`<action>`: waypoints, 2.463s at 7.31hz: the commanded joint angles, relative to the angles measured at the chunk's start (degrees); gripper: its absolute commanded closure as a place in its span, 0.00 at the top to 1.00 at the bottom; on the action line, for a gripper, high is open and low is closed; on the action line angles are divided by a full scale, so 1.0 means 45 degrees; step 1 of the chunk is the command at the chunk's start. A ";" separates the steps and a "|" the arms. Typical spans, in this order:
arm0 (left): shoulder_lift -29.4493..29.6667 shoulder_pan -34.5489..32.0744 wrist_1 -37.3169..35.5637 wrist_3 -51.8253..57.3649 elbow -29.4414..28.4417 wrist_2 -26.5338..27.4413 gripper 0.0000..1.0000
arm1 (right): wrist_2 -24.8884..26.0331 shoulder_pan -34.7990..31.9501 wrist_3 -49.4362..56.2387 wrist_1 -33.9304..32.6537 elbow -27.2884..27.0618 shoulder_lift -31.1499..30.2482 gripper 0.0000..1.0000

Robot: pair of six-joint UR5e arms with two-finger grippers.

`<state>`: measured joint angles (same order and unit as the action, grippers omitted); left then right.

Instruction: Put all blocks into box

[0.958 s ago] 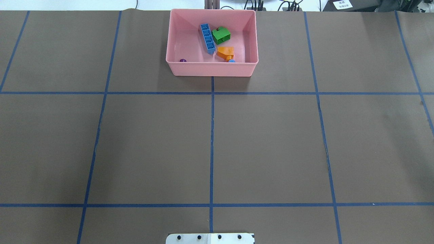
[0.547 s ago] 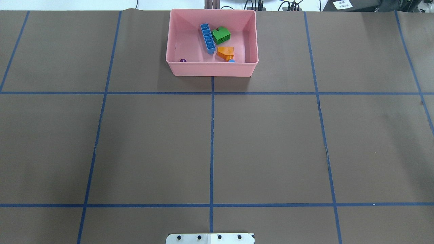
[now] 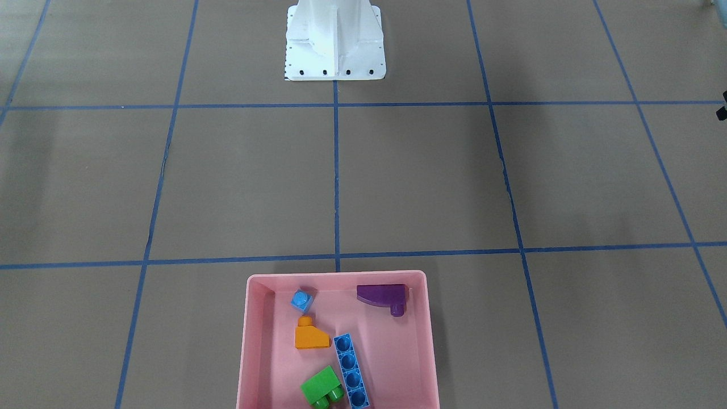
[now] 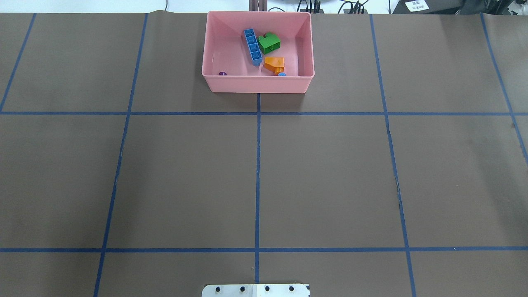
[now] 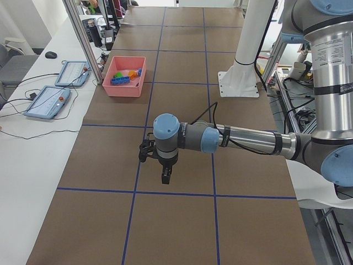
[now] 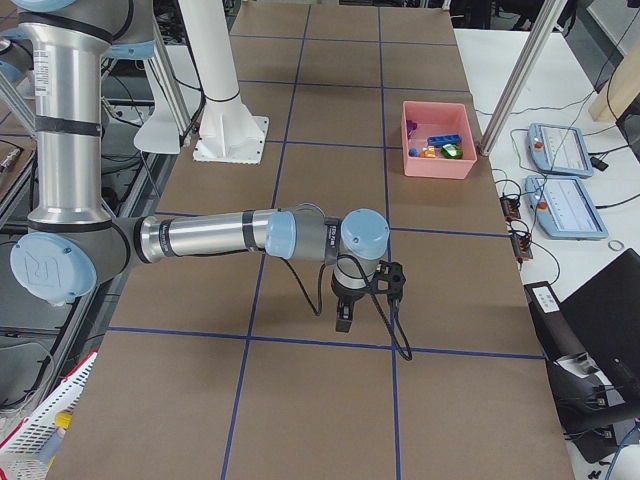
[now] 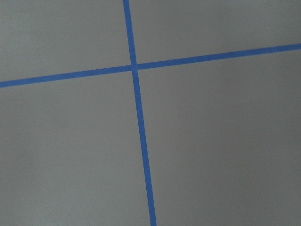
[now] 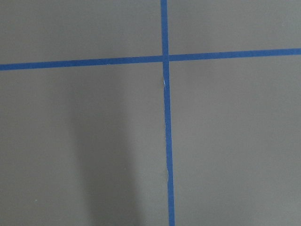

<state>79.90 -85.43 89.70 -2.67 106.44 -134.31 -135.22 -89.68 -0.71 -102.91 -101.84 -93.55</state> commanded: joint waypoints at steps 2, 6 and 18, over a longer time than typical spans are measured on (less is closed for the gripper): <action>0.0115 -0.0038 -0.0051 -0.0051 -0.0176 0.0002 1.00 | 0.0069 0.0007 0.0001 0.0036 0.0169 0.0164 1.00; -0.0120 -0.0194 0.0008 -0.0051 0.0466 0.0002 1.00 | 0.0030 0.0007 -0.0018 0.0055 0.0170 0.0164 1.00; 0.0017 -0.0175 0.0008 -0.0051 0.0429 -0.0095 1.00 | 0.0049 0.0007 -0.0018 0.0329 0.0268 0.0164 1.00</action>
